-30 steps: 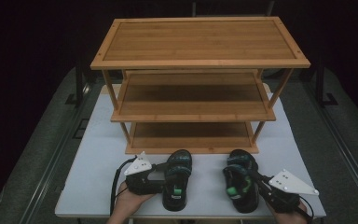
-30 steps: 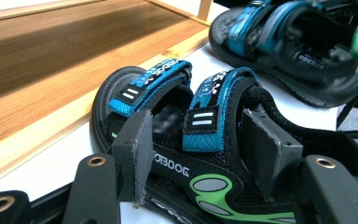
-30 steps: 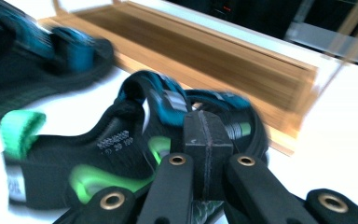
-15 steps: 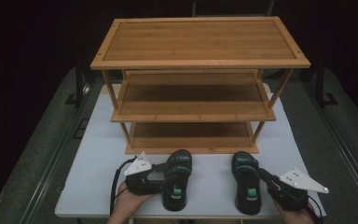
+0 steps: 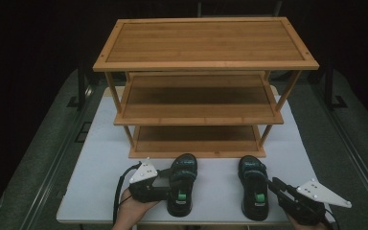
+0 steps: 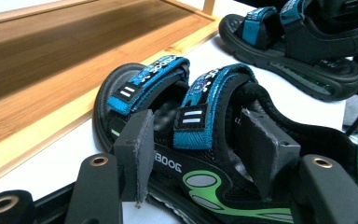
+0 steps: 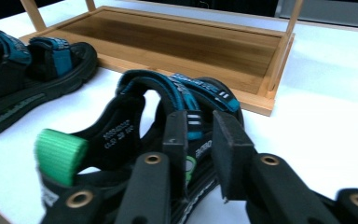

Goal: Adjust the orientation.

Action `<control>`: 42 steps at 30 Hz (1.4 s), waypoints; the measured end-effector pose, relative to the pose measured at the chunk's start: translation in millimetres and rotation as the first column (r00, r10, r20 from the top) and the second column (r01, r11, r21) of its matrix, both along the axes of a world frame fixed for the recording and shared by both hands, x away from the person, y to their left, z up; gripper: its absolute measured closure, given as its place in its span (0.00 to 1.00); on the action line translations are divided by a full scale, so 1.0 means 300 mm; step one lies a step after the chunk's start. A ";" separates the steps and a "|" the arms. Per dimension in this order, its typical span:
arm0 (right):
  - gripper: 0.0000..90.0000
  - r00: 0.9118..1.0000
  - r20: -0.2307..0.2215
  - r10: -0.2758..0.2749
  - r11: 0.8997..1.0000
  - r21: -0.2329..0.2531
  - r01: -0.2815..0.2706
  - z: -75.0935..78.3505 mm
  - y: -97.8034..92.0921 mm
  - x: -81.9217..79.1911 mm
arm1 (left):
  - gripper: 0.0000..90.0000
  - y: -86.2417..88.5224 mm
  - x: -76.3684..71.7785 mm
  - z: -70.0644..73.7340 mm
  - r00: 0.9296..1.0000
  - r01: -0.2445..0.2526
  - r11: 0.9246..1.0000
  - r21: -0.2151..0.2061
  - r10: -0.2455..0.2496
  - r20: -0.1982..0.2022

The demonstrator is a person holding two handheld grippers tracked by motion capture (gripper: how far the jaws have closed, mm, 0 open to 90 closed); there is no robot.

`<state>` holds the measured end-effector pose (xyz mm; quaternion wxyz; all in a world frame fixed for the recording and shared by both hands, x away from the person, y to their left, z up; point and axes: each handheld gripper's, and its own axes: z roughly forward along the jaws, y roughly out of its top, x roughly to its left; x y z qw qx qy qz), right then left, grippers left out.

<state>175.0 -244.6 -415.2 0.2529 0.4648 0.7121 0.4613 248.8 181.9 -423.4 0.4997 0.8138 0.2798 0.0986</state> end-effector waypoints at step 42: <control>0.85 0.995 -0.054 -0.089 0.987 -0.140 0.080 -0.022 0.091 0.052 | 0.85 -0.018 -0.031 0.002 0.984 -0.164 0.985 0.045 0.160 0.076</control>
